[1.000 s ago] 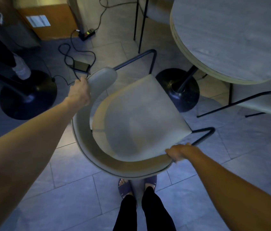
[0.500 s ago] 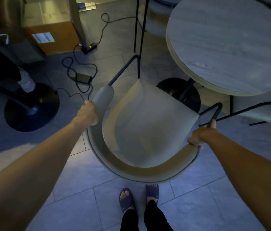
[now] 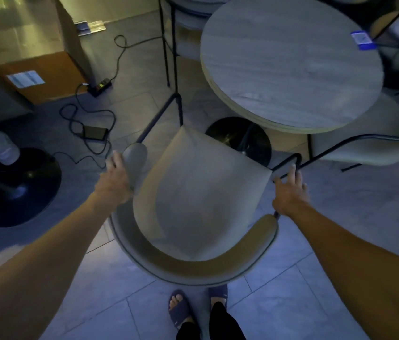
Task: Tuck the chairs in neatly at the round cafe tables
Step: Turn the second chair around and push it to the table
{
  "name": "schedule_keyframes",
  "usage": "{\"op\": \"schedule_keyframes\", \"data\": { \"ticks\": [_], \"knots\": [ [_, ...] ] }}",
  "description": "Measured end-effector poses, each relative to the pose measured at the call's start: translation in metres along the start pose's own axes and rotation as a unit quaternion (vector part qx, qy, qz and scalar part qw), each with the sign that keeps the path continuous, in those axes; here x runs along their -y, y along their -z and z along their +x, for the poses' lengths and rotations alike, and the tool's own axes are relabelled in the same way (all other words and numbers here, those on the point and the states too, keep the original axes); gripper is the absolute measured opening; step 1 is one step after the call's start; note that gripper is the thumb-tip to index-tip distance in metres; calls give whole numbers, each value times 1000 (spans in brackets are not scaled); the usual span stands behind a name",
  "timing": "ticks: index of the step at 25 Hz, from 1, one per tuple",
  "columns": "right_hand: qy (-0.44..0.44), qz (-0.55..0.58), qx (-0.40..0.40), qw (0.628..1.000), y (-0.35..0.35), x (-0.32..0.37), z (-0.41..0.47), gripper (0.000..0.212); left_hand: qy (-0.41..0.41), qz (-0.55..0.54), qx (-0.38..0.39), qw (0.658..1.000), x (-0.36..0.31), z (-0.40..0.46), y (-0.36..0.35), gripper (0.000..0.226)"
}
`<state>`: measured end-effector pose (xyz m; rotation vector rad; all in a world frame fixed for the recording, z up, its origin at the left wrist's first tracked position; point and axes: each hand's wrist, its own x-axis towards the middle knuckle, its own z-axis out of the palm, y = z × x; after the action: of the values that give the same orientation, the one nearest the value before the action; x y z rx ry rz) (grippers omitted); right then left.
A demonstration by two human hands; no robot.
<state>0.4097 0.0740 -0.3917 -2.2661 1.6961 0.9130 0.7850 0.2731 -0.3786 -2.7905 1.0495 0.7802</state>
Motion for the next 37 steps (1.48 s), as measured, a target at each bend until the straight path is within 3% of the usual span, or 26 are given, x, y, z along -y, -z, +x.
{"op": "schedule_keyframes", "data": {
  "ticks": [2,5,7,11,19,32,37],
  "knots": [
    [-110,202,-22,973,-10,-2,-1,89,-100,19,-37,994,4,10,1,111],
    [-195,428,34,882,-29,8,-1,60,-149,55,-53,986,-1,31,10,103],
    [-209,425,36,880,-36,12,-1,43,-162,46,-62,984,-8,41,15,90],
    [-213,412,14,886,-38,16,5,39,-176,12,-90,980,-13,44,18,72],
    [-215,404,-11,889,-43,4,21,46,-179,-31,-88,979,-15,36,11,68],
    [-228,361,-12,904,-42,-6,10,34,-168,-1,-101,981,-24,27,-1,66],
    [-251,347,-2,904,-41,-1,11,47,-162,17,-110,980,-24,27,-4,67]
  ]
}}
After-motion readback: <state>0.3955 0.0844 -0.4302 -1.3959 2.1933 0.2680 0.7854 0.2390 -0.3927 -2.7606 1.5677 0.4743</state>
